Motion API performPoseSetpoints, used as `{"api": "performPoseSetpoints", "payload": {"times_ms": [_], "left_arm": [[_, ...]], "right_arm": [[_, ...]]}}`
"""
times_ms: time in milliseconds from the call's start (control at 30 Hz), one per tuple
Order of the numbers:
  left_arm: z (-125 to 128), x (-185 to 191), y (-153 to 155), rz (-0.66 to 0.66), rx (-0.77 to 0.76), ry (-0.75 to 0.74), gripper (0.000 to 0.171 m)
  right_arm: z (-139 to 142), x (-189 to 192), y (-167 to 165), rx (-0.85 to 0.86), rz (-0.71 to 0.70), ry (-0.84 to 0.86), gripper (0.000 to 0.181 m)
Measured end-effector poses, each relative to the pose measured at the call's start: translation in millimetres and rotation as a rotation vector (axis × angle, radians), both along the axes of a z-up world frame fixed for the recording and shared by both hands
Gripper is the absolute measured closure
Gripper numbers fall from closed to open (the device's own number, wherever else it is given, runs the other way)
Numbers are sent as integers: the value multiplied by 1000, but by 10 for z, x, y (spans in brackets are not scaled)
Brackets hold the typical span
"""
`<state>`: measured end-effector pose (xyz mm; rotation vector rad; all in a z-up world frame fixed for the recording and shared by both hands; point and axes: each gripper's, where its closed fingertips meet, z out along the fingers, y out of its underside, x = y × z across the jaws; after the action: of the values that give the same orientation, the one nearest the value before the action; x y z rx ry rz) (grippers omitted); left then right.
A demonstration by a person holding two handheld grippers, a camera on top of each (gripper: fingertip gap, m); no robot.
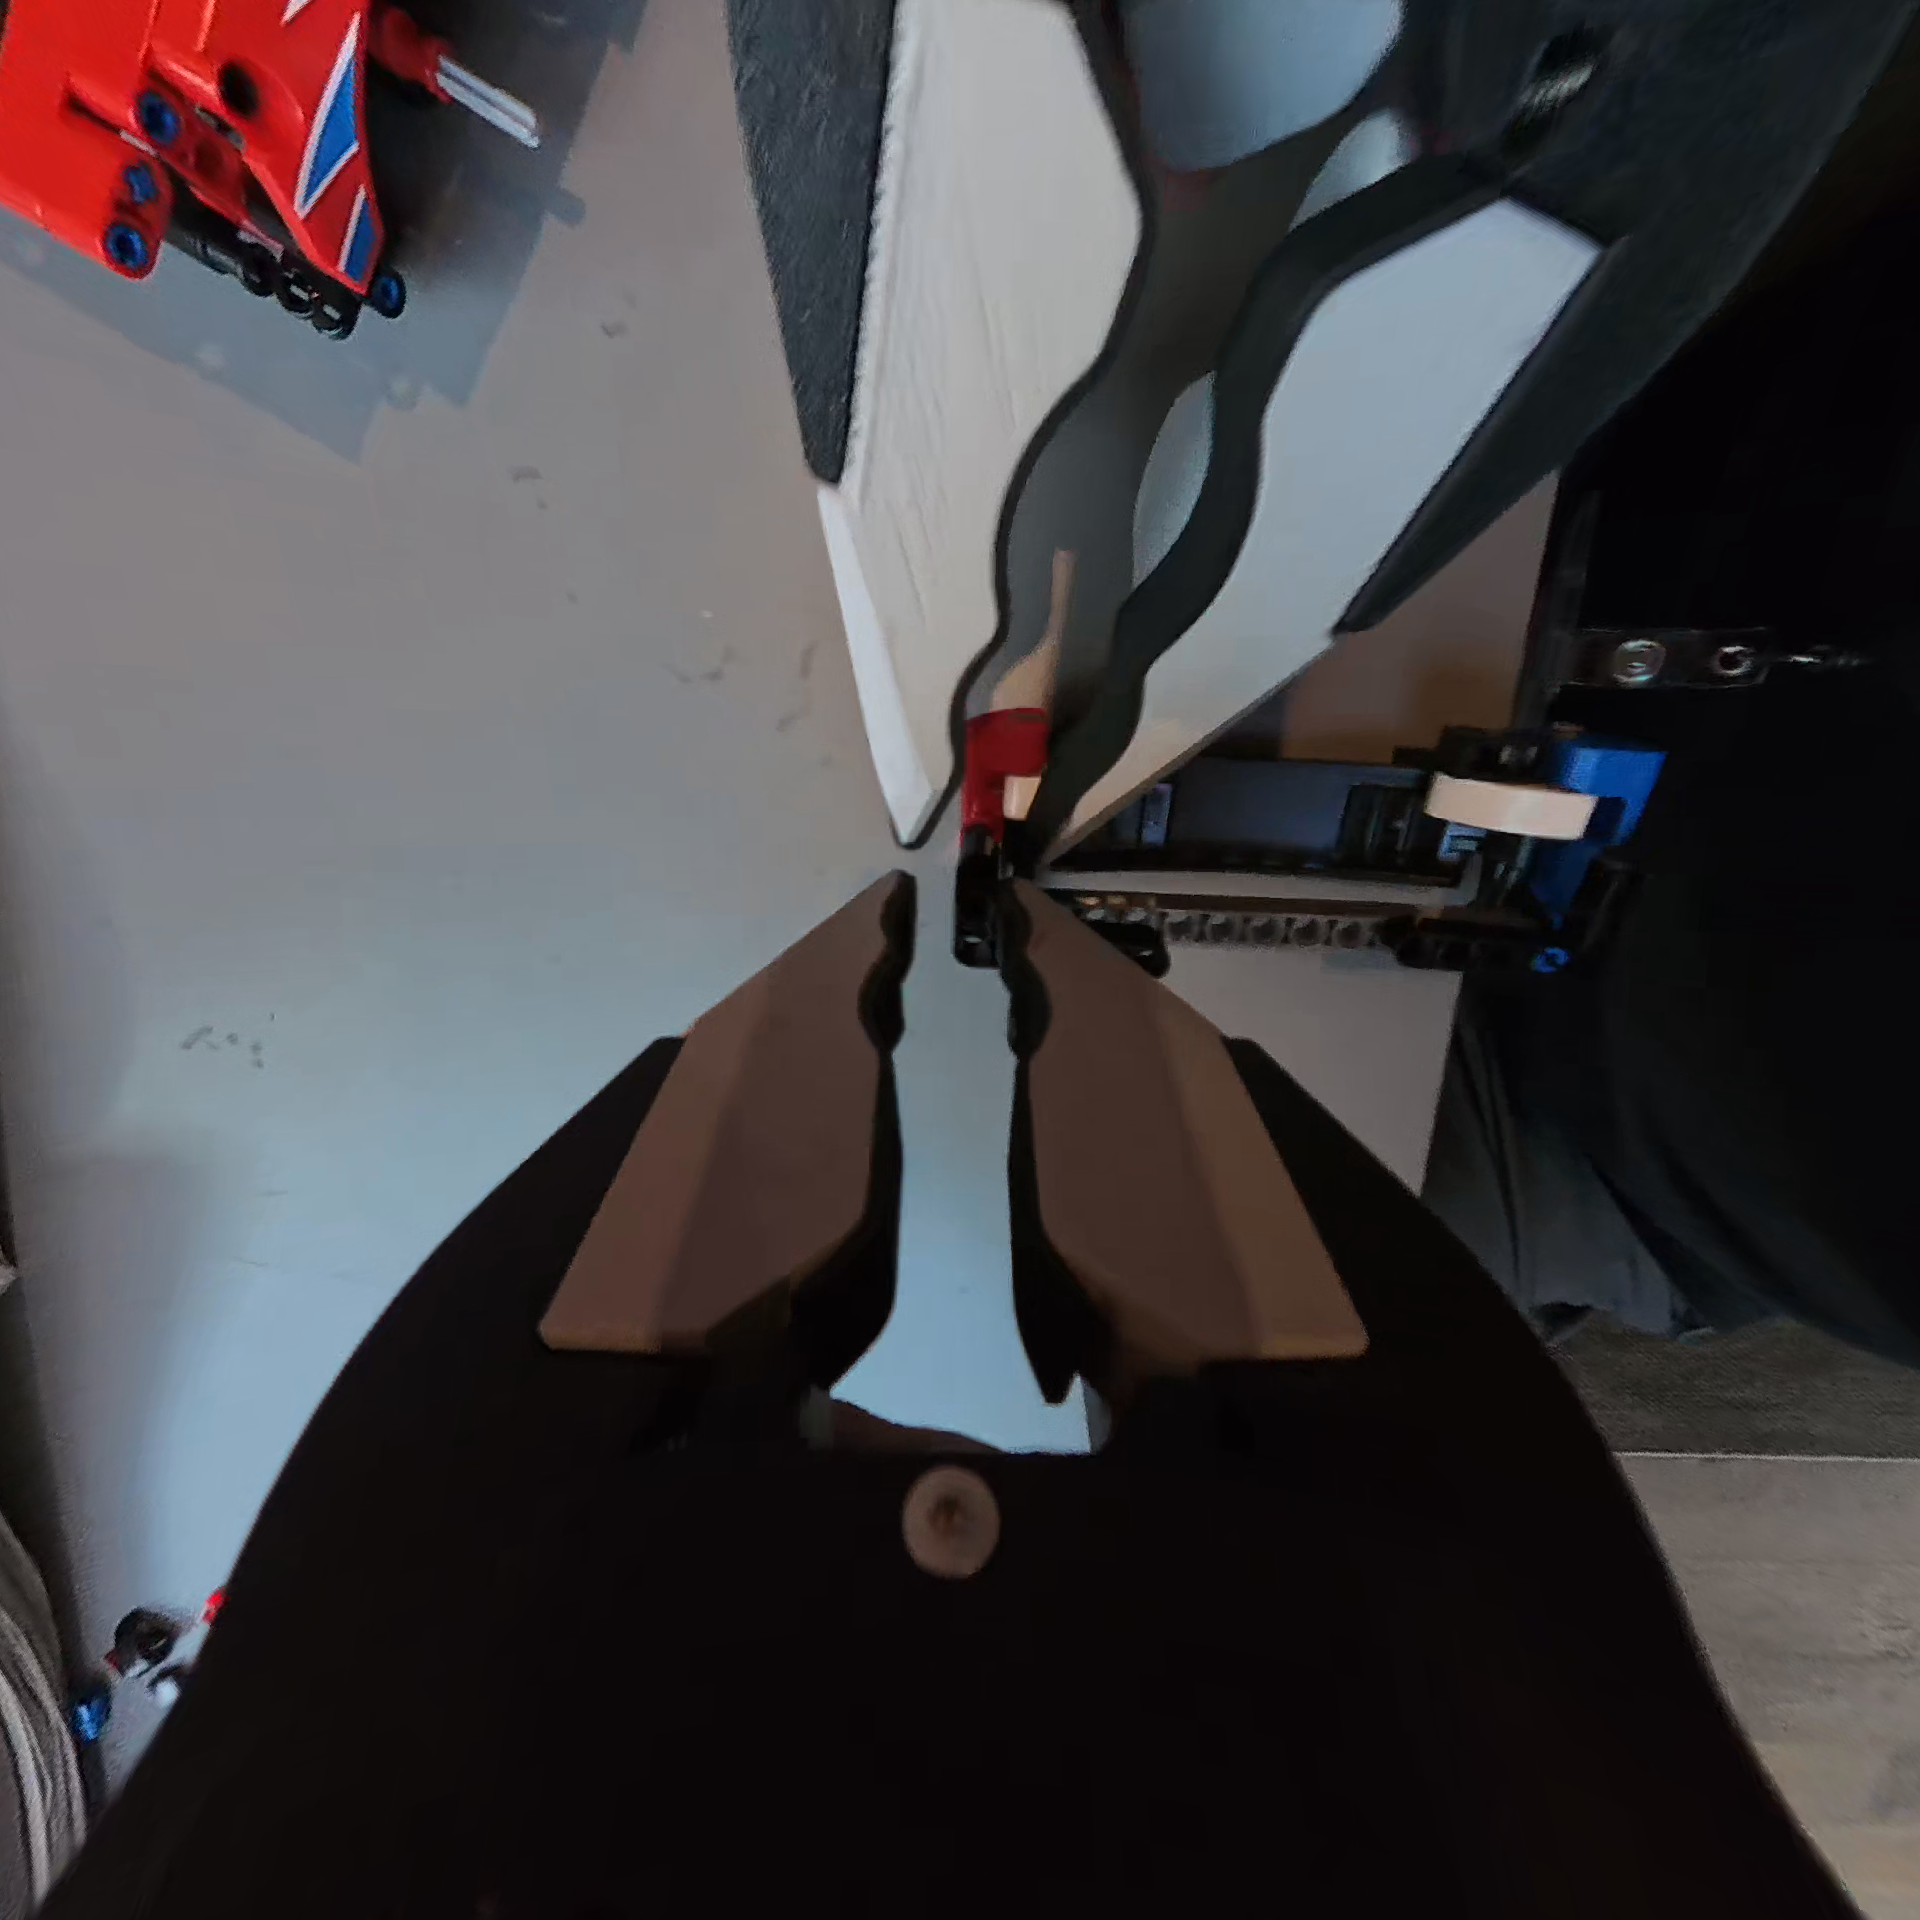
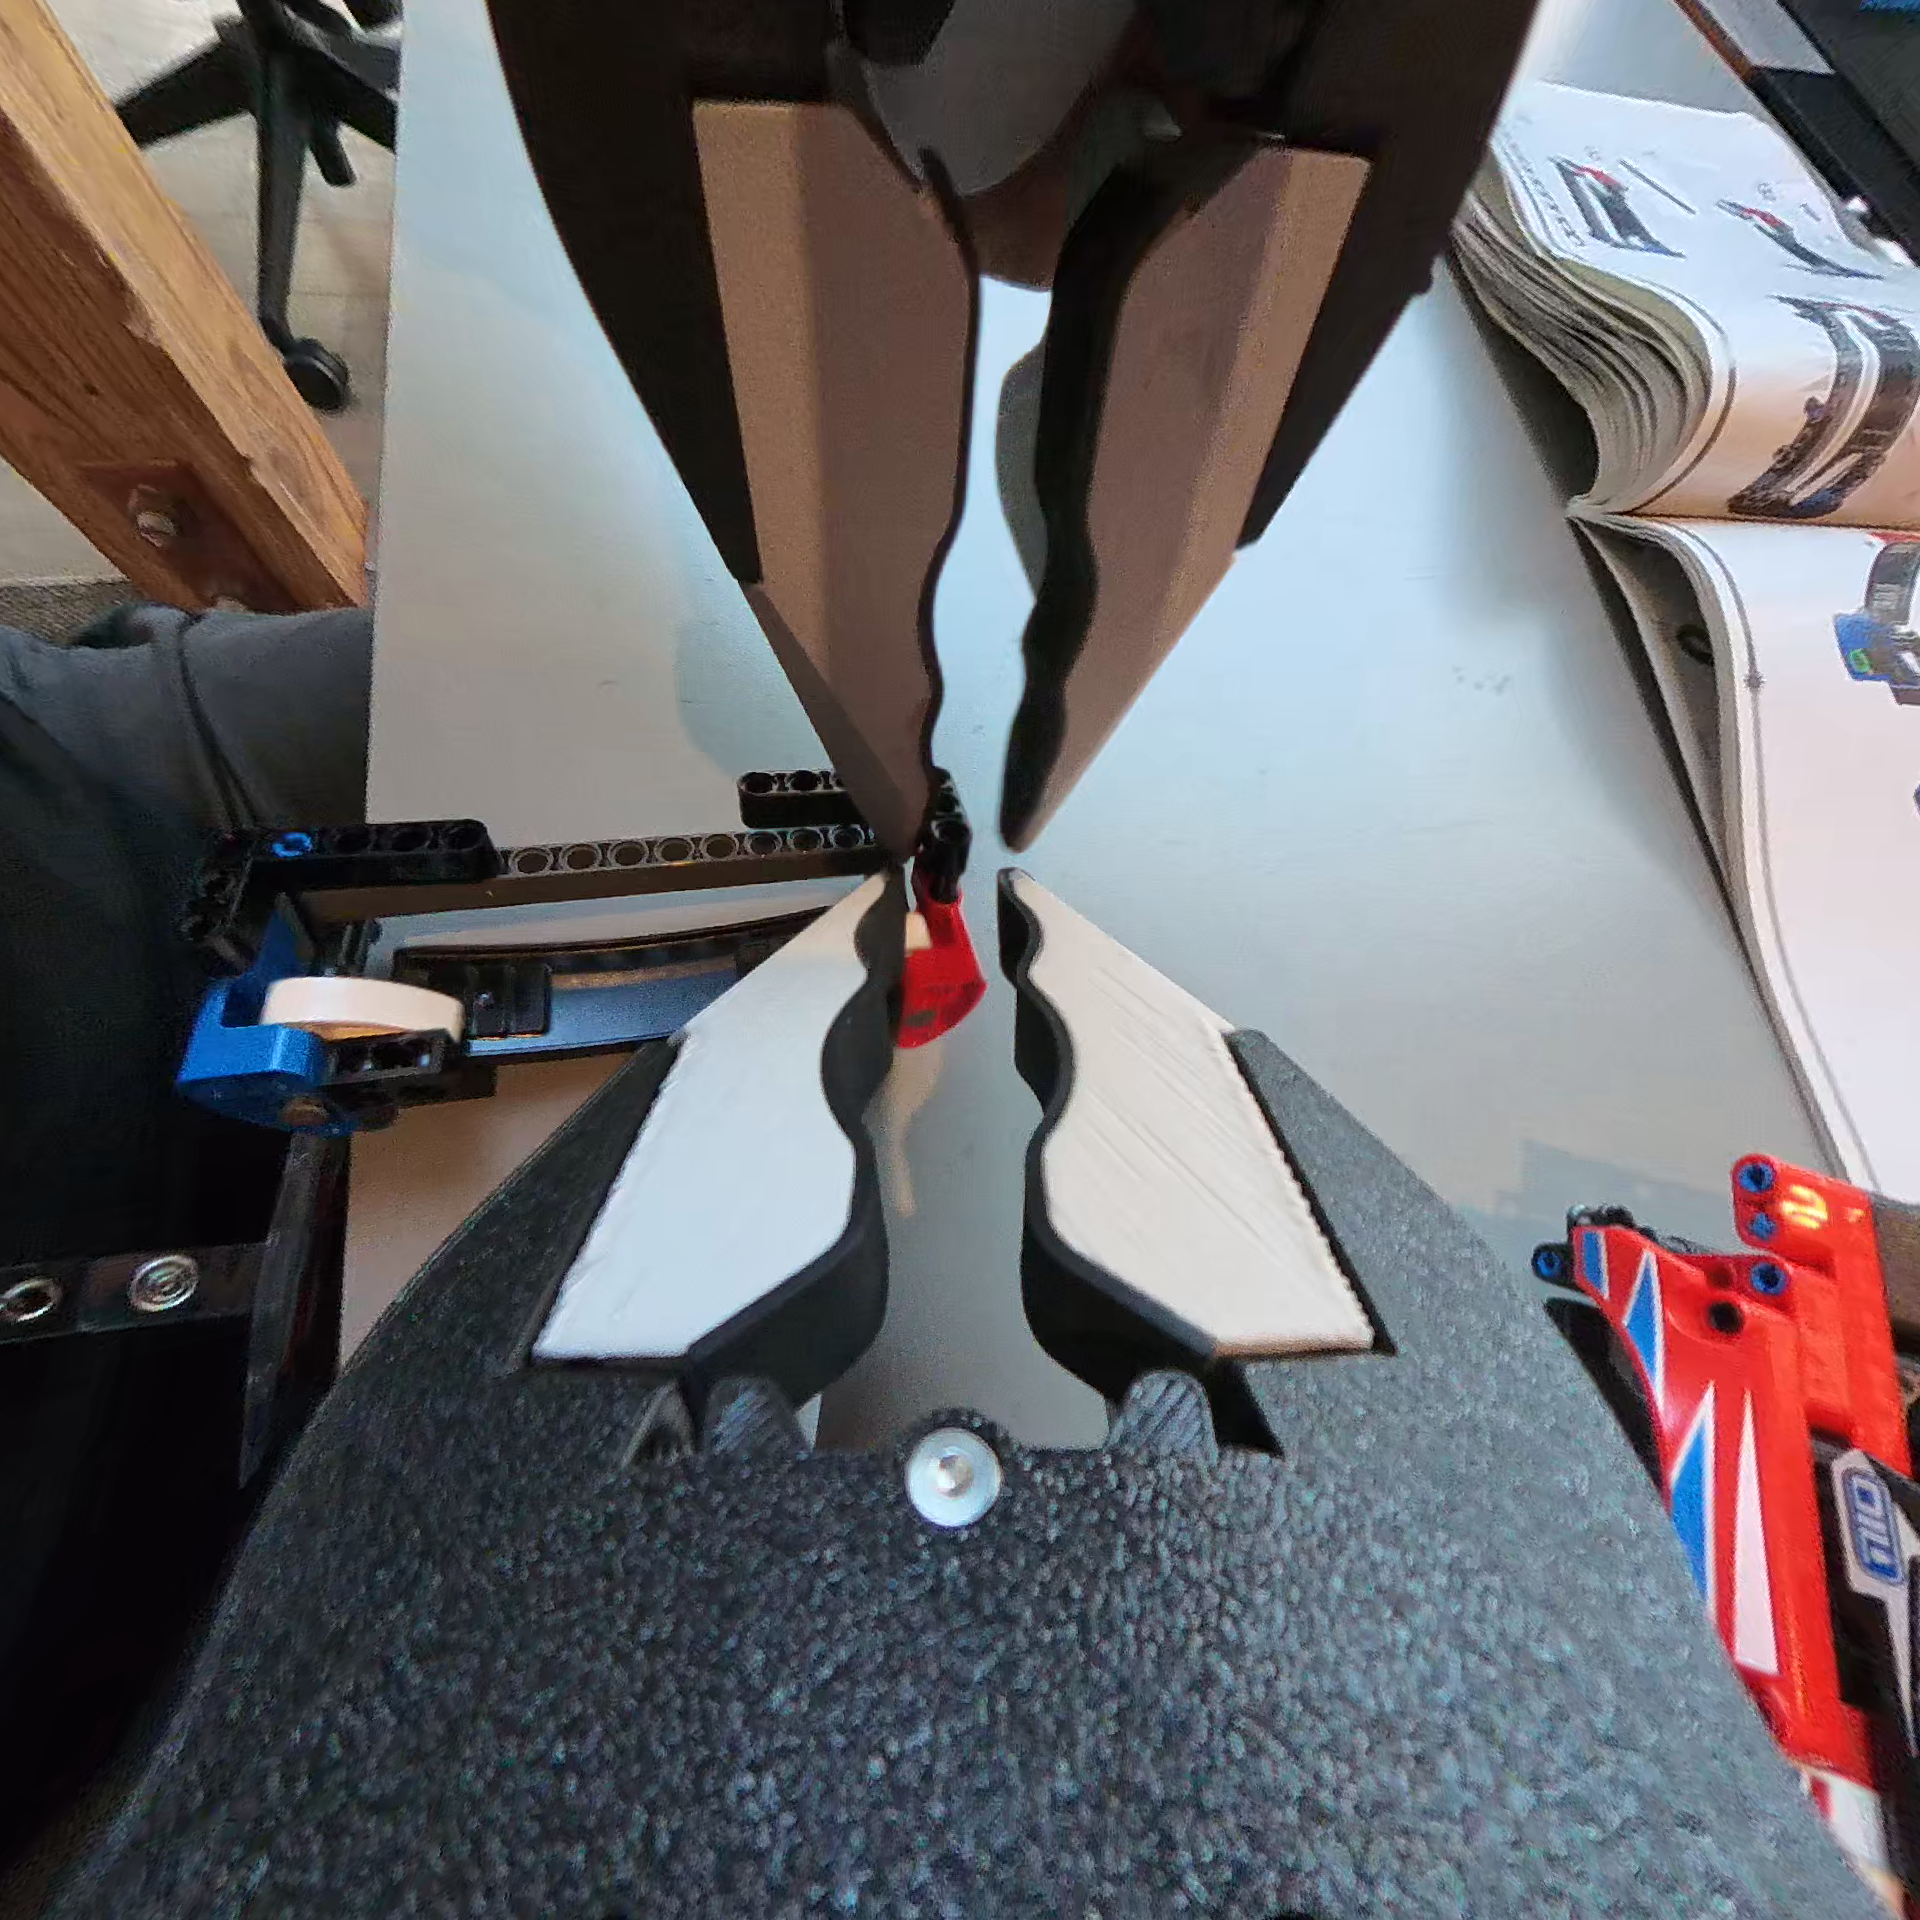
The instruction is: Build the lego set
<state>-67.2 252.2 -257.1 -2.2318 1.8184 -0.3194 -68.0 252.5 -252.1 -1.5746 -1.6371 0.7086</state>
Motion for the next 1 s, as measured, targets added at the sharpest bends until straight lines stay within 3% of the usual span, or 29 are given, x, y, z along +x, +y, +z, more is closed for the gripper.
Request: {"api": "performPoseSetpoints", "payload": {"times_ms": [100, 300, 467, 633, 733, 867, 1000], "left_arm": [[35, -46, 54, 62, 30, -20, 144], [262, -141, 127, 284, 18, -222, 128], [334, -320, -42, 406, -42, -347, 126], [246, -396, -131, 503, -2, -460, 133], [178, -336, -249, 491, -30, -503, 132], [-11, -492, -250, 415, 119, -389, 132], [-38, -356, -413, 412, -56, -454, 122]], "right_arm": [[59, 64, 20, -63, -13, 42, 168], [35, 150, 125, -97, -83, 32, 167], [67, 235, 111, -173, -109, 58, 159], [132, 242, 68, -186, -57, 90, 168], [94, 285, 63, -228, -59, 33, 166], [31, 369, -11, -336, -100, -32, 158], [2, 353, -60, -421, -158, -34, 139]]}}
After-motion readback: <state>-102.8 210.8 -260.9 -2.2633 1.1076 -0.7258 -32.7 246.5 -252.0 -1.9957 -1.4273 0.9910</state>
